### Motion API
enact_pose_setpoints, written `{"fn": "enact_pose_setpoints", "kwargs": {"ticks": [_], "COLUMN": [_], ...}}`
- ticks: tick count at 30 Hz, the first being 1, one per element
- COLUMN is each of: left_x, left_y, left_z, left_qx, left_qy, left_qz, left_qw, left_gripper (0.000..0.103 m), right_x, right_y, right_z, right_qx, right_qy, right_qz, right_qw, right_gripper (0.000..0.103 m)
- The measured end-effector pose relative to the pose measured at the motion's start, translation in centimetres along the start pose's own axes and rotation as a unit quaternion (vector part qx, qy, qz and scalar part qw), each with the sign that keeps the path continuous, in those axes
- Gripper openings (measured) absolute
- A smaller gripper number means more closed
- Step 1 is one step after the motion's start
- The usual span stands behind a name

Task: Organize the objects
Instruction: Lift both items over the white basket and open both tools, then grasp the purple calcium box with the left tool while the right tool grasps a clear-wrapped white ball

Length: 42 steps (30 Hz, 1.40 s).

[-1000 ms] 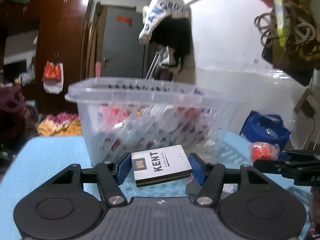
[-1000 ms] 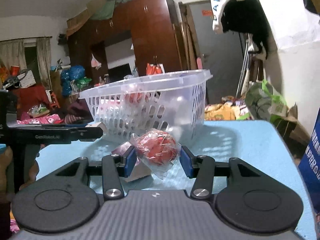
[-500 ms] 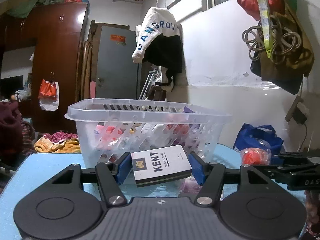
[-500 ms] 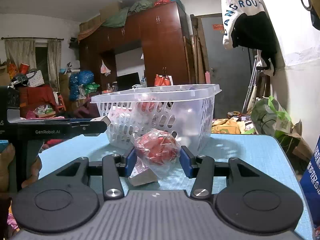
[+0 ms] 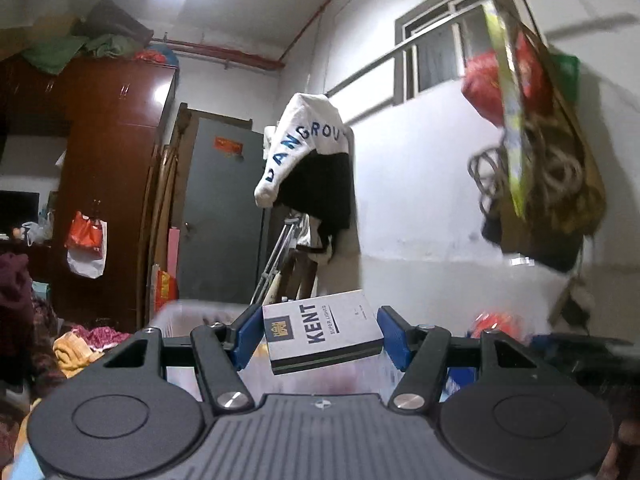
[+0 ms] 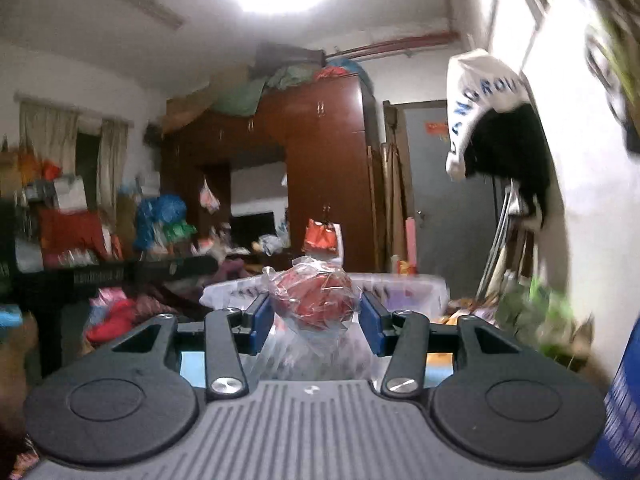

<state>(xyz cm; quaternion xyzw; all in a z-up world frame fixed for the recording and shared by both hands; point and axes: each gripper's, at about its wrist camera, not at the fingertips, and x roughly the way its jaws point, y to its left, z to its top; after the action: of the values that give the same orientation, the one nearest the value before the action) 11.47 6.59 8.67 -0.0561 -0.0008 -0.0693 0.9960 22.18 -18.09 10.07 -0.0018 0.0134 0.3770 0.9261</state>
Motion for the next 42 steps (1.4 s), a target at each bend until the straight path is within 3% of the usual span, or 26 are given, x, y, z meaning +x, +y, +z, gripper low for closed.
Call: {"fn": "enact_pose_setpoints", "kwargs": {"ticks": [3,5,12,13,14,15,19,22,26,29,31,34,35,39,42], "left_x": [3.4,6.1,11.2,11.5,12.0,12.4,10.0,5.1,2.2,4.7,6.4,7.9,8.0,6.0,3.3], "left_y": [0.9,1.8,3.7,3.8,4.0,4.2,3.7,-0.1,-6.2,-8.5,-8.7,-7.9,-7.7,-5.4,-2.5], "left_z": [3.5,4.8,3.9,3.6,3.3,2.9,2.2,0.7,-4.5,-7.6,-8.7,-9.2,-9.3,-9.1,-8.2], "left_qx": [-0.001,-0.007,-0.027,-0.027,-0.028,-0.027,-0.017,0.027,0.119,0.142,0.148,0.128,0.118,0.094,0.063], "left_qy": [0.014,0.043,0.11,0.122,0.137,0.155,0.15,0.119,0.158,0.234,0.264,0.276,0.284,0.271,0.244], "left_qz": [0.035,0.05,0.075,0.083,0.089,0.084,0.066,0.044,0.013,-0.008,0.01,0.025,0.026,0.022,0.037], "left_qw": [0.9993,0.9978,0.9907,0.9888,0.9861,0.984,0.9863,0.9915,0.9802,0.9619,0.9531,0.9522,0.9513,0.9577,0.9669], "left_gripper": [0.066,0.066,0.068,0.072,0.087,0.092,0.099,0.103,0.103,0.102,0.1,0.086,0.069,0.069,0.069], "right_x": [4.7,8.5,15.1,15.0,14.8,14.3,9.9,5.8,2.9,3.0,3.2,3.5,3.7,4.6,5.6], "right_y": [0.4,-0.2,-1.1,-1.4,-1.7,-1.9,-1.8,-2.8,-3.8,-4.7,-5.4,-6.2,-6.4,-5.7,-3.4], "right_z": [3.3,4.3,3.2,2.9,2.7,2.7,3.5,2.9,0.6,-0.9,-1.6,-2.4,-2.4,-3.1,-4.2], "right_qx": [-0.036,-0.034,-0.052,-0.042,-0.031,-0.023,-0.024,0.003,0.005,0.016,0.027,0.059,0.071,0.106,0.082], "right_qy": [0.025,0.057,0.13,0.133,0.134,0.125,0.09,0.074,0.106,0.139,0.146,0.144,0.144,0.167,0.193], "right_qz": [-0.014,-0.021,-0.028,-0.025,-0.021,-0.022,-0.029,-0.013,-0.017,-0.036,-0.059,-0.052,-0.05,-0.061,-0.04], "right_qw": [0.999,0.998,0.99,0.99,0.99,0.992,0.995,0.997,0.994,0.989,0.987,0.986,0.986,0.978,0.977], "right_gripper": [0.051,0.05,0.053,0.071,0.097,0.103,0.103,0.103,0.103,0.103,0.103,0.103,0.103,0.103,0.103]}}
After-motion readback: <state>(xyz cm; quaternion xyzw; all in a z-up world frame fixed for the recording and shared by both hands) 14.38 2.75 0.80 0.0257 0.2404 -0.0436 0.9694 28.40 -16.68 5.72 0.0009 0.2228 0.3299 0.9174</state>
